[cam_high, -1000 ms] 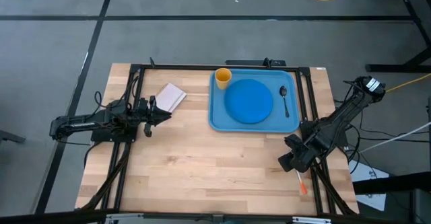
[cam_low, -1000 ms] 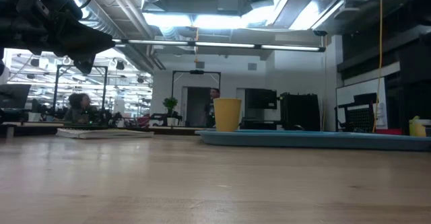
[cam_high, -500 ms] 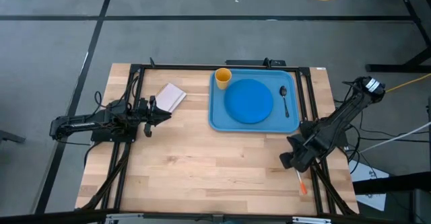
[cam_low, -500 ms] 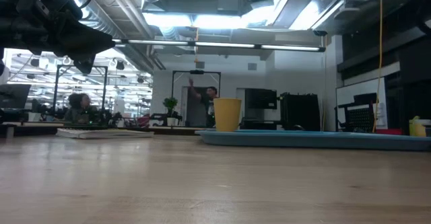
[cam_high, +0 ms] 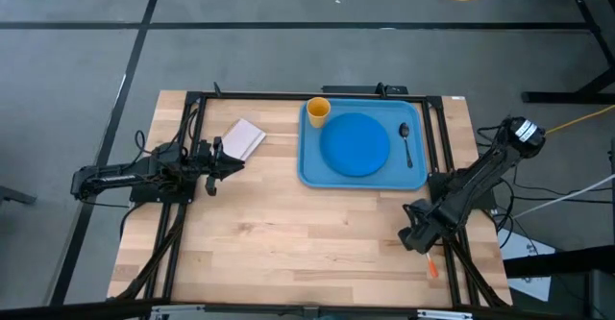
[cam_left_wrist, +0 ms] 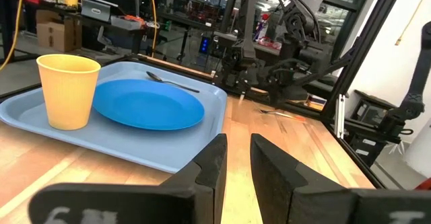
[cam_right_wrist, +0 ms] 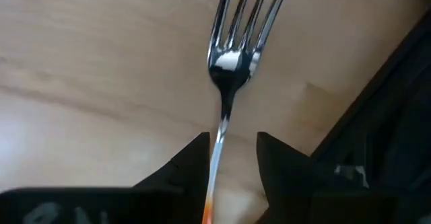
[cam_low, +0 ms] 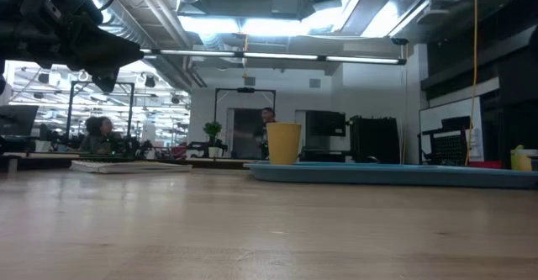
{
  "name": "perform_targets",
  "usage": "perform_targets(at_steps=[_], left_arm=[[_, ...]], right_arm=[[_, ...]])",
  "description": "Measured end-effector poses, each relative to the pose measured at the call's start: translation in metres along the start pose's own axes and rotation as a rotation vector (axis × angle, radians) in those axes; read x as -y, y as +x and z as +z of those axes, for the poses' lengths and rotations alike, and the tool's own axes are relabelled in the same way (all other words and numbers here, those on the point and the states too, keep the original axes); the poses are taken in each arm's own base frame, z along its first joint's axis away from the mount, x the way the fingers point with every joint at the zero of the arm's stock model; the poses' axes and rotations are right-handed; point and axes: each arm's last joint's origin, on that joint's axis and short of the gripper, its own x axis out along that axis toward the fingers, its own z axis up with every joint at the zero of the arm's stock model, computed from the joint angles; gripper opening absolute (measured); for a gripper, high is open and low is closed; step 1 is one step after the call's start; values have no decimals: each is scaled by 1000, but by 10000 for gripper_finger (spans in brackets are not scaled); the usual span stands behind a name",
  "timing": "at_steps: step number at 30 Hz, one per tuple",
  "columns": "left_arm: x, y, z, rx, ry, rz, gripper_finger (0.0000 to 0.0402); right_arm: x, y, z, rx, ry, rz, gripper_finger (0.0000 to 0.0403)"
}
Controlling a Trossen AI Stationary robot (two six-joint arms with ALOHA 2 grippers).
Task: Pick and place plate/cup/fork/spoon on tray
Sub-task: Put the orange fork on the tray in between the blue plate and black spoon
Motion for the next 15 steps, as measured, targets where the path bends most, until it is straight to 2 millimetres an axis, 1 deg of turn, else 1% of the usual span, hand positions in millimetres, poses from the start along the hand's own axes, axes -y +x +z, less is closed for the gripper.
perform_targets(at_steps=[8, 15], left_arm=[[0, 0, 0, 0, 0, 0, 59], [0, 0, 0, 0, 0, 0, 59]], right_arm=[[-10, 16, 1, 15, -53, -40, 127], [-13, 22, 1, 46, -52, -54, 127]])
